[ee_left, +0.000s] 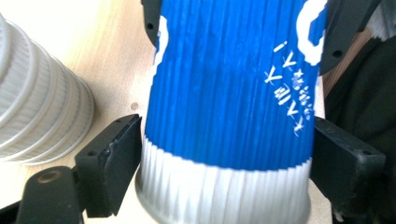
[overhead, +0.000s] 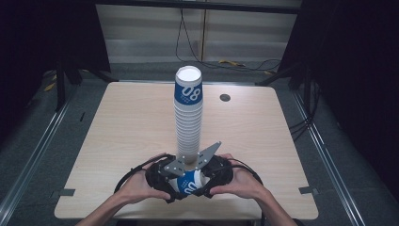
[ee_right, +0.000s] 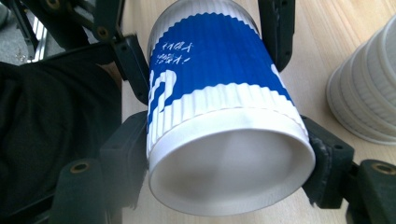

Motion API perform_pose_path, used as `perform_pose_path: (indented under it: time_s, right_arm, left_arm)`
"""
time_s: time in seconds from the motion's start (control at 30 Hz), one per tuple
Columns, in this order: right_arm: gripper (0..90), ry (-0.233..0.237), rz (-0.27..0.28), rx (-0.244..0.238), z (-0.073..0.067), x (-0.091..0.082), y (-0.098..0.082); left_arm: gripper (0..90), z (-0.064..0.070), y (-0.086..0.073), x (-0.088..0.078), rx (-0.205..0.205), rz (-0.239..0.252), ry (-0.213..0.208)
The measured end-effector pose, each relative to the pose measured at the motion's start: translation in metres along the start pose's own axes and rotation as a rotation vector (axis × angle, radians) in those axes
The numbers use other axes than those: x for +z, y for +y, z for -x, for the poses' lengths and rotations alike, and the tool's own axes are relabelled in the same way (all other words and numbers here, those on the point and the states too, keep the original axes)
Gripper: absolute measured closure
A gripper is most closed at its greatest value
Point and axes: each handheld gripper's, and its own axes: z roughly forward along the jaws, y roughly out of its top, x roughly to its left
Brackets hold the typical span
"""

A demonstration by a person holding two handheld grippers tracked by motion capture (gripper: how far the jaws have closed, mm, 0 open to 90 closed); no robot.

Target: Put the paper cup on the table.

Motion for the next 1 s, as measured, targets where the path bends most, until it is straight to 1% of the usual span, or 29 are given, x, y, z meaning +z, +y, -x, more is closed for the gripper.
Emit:
perform_pose_path:
  time_s: [0.03, 0.07, 0.1, 0.13, 0.17, 0.23, 0.27, 0.3, 0.43, 0.47, 0.5, 0.57, 0.6, 0.67, 0.7, 0.77, 0.8, 0.83, 0.97, 1.0]
  right_arm:
    - [28.1, 0.0, 0.0, 0.0, 0.0, 0.0, 0.0]
    - [28.1, -0.004, 0.004, 0.001, 0.001, -0.001, -0.001]
    - [28.1, -0.007, 0.0, 0.009, 0.0, -0.001, -0.001]
    - [28.1, -0.007, 0.0, 0.009, 0.0, -0.001, -0.001]
    - [28.0, -0.014, 0.002, 0.011, 0.001, -0.001, -0.001]
    - [28.1, -0.015, 0.008, 0.013, 0.002, -0.002, -0.001]
    - [28.1, -0.024, 0.009, 0.011, 0.002, -0.003, -0.001]
    - [28.1, -0.028, 0.011, 0.015, 0.002, -0.004, -0.001]
    - [28.0, -0.036, 0.009, 0.016, 0.004, -0.006, -0.003]
    - [28.0, -0.044, 0.011, 0.026, 0.003, -0.007, -0.004]
    - [28.0, -0.044, 0.011, 0.026, 0.003, -0.007, -0.004]
    - [28.0, -0.045, 0.017, 0.023, 0.003, -0.006, -0.004]
    - [27.9, -0.05, 0.02, 0.023, 0.003, -0.005, -0.004]
    - [28.0, -0.055, 0.021, 0.026, 0.004, -0.004, -0.004]
    - [27.9, -0.055, 0.02, 0.03, 0.005, -0.003, -0.005]
    - [27.9, -0.055, 0.028, 0.039, 0.007, -0.003, -0.008]
    - [27.9, -0.059, 0.033, 0.05, 0.007, -0.003, -0.009]
    - [27.9, -0.059, 0.033, 0.05, 0.007, -0.003, -0.009]
    - [27.9, -0.063, 0.046, 0.069, 0.008, -0.005, -0.014]
    - [27.9, -0.061, 0.055, 0.078, 0.008, -0.005, -0.016]
  left_arm:
    - [16.2, 0.0, 0.0, 0.0, 0.0, 0.0, 0.0]
    - [16.3, -0.001, 0.0, -0.002, -0.015, 0.027, -0.004]
    - [16.5, -0.002, 0.002, -0.004, -0.025, 0.037, -0.005]
    - [15.8, -0.002, 0.002, -0.004, -0.025, 0.037, -0.005]
    - [15.5, -0.004, 0.003, -0.005, -0.029, 0.054, 0.001]
    - [15.7, -0.005, 0.004, -0.005, -0.028, 0.055, 0.0]
    - [15.6, -0.005, 0.003, -0.007, -0.042, 0.069, 0.007]
    - [15.6, -0.005, 0.003, -0.007, -0.042, 0.069, 0.007]
    - [15.7, -0.006, 0.001, -0.012, -0.066, 0.093, 0.023]
    - [15.6, -0.007, -0.001, -0.015, -0.076, 0.103, 0.031]
    - [15.7, -0.007, -0.001, -0.015, -0.076, 0.103, 0.031]
    - [15.7, -0.009, -0.003, -0.016, -0.097, 0.118, 0.022]
    - [15.7, -0.01, -0.003, -0.016, -0.101, 0.12, 0.021]
    - [15.8, -0.01, -0.005, -0.017, -0.109, 0.14, 0.035]
    - [15.9, -0.01, -0.006, -0.019, -0.13, 0.157, 0.045]
    - [15.9, -0.011, -0.007, -0.022, -0.123, 0.162, 0.053]
    - [15.7, -0.012, -0.007, -0.025, -0.132, 0.181, 0.065]
    - [15.7, -0.012, -0.008, -0.027, -0.151, 0.205, 0.074]
    - [15.7, -0.014, -0.014, -0.032, -0.201, 0.273, 0.088]
    - [15.8, -0.016, -0.016, -0.035, -0.215, 0.298, 0.104]
